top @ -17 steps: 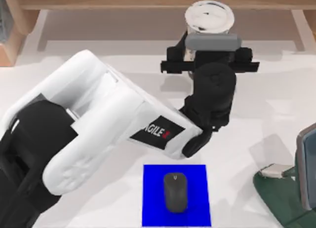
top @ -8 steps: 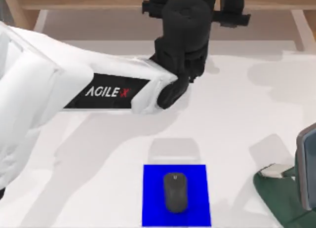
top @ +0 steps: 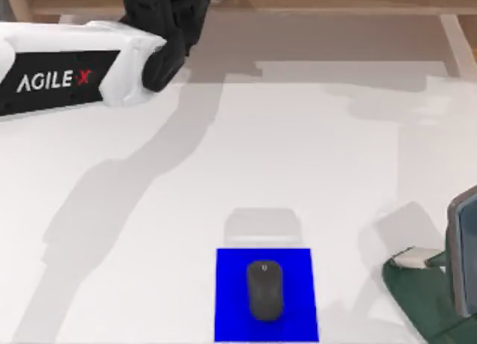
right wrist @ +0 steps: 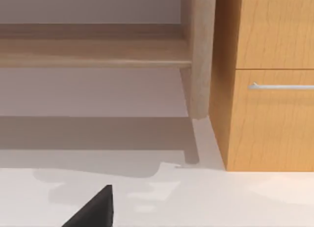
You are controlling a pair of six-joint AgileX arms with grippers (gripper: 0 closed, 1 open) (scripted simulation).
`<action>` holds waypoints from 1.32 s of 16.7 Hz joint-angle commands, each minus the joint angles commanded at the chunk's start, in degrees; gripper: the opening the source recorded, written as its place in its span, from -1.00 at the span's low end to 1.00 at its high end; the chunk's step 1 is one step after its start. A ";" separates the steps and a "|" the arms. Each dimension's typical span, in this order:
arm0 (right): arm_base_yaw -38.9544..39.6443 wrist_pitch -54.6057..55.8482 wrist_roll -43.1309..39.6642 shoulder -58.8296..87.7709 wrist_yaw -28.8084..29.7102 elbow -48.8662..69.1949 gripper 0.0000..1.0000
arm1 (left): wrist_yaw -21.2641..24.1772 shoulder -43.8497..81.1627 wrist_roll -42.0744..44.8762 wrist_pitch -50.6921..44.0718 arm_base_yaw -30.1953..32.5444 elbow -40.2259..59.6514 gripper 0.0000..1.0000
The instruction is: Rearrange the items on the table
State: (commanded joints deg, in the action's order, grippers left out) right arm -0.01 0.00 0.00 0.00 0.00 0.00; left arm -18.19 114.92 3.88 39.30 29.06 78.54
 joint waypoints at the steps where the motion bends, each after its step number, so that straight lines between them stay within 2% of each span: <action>1: 0.00 0.00 0.00 0.00 0.00 0.00 1.00 | 1.16 -0.27 -0.39 -0.57 -2.14 -0.03 -1.00; 6: 0.00 0.00 0.00 0.00 0.00 0.00 1.00 | 5.45 -0.62 -2.51 -1.85 -11.42 0.10 -1.00; 9: 0.00 0.00 0.00 0.00 0.00 0.00 1.00 | 6.77 -0.15 -3.44 -2.18 -14.38 -0.20 -1.00; 22: 0.00 0.00 0.00 0.00 0.00 0.00 1.00 | 7.04 0.12 -3.64 -2.28 -14.90 -0.41 -1.00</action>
State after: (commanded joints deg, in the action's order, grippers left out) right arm -0.01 0.00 0.00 0.00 0.00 0.00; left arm -11.15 115.04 0.24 37.02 14.16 78.13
